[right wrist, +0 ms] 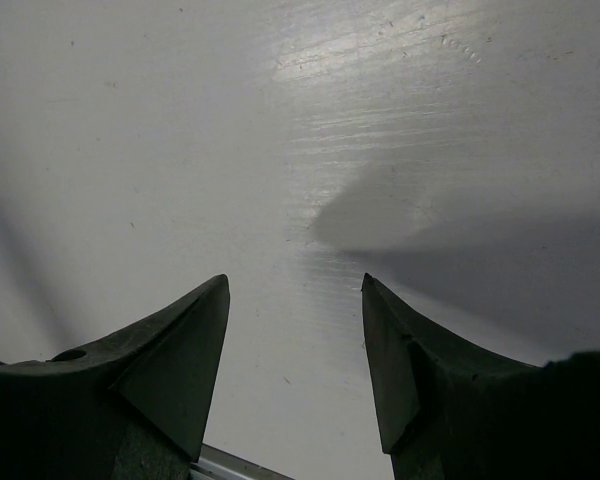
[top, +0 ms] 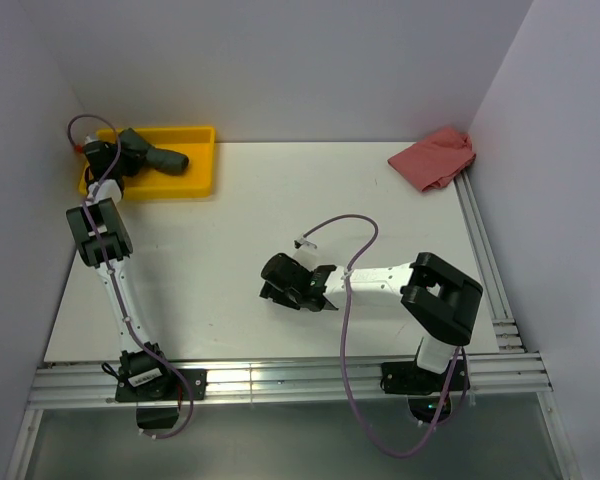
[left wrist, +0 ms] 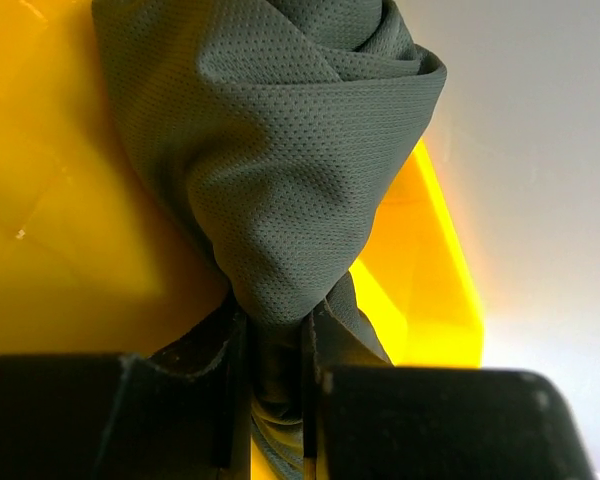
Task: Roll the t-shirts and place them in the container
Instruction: Place the rolled tshirt into the container
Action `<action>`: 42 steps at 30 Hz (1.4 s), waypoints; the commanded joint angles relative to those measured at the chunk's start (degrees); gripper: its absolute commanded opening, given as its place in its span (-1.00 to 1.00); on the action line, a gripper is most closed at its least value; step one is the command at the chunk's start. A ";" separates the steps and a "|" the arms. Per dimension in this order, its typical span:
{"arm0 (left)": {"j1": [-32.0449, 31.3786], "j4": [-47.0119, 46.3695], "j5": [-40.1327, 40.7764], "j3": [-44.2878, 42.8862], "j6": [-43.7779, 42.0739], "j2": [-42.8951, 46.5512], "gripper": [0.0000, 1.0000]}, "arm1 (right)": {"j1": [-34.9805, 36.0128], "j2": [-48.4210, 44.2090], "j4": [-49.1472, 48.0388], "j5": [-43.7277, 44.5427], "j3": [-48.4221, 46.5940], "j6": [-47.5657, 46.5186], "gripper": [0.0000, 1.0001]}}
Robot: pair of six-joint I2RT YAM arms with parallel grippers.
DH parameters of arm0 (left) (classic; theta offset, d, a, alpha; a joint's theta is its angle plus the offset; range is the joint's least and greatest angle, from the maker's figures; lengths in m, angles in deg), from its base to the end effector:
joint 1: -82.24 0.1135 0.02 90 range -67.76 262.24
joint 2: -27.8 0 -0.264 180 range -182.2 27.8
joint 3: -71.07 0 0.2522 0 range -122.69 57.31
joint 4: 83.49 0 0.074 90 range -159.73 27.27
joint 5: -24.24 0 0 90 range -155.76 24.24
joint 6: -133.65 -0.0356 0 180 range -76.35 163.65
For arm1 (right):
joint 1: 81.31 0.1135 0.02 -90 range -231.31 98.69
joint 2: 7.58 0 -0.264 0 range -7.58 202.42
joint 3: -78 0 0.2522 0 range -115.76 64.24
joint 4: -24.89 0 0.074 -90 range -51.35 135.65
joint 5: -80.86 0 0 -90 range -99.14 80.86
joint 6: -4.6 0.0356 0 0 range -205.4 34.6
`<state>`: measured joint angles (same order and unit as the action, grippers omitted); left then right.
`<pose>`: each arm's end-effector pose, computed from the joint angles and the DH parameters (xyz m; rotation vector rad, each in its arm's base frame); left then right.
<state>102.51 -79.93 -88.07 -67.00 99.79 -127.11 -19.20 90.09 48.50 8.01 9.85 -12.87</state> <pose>0.5682 0.1954 0.1151 -1.0023 1.7082 -0.7881 0.1681 0.2952 0.1645 0.3596 2.5305 0.6367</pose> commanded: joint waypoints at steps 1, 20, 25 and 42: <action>0.82 5.53 4.81 -1.81 -2.08 3.91 -0.80 | -0.32 0.33 -0.53 0.61 -1.86 -0.37 0.26; -2.43 16.70 17.47 0.65 -11.57 12.52 0.43 | -0.06 -3.09 -2.46 -0.27 1.83 0.42 0.25; -2.43 17.49 16.42 1.70 -13.15 14.37 0.71 | -0.06 -3.54 -3.34 -0.45 2.27 0.24 0.25; -2.61 22.84 12.56 10.14 -24.40 29.22 0.99 | -0.41 -6.52 -3.79 0.16 1.39 -2.75 0.26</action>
<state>100.15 -59.34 -72.66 -57.69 80.44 -104.73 -19.22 87.73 44.96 6.28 11.53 -14.20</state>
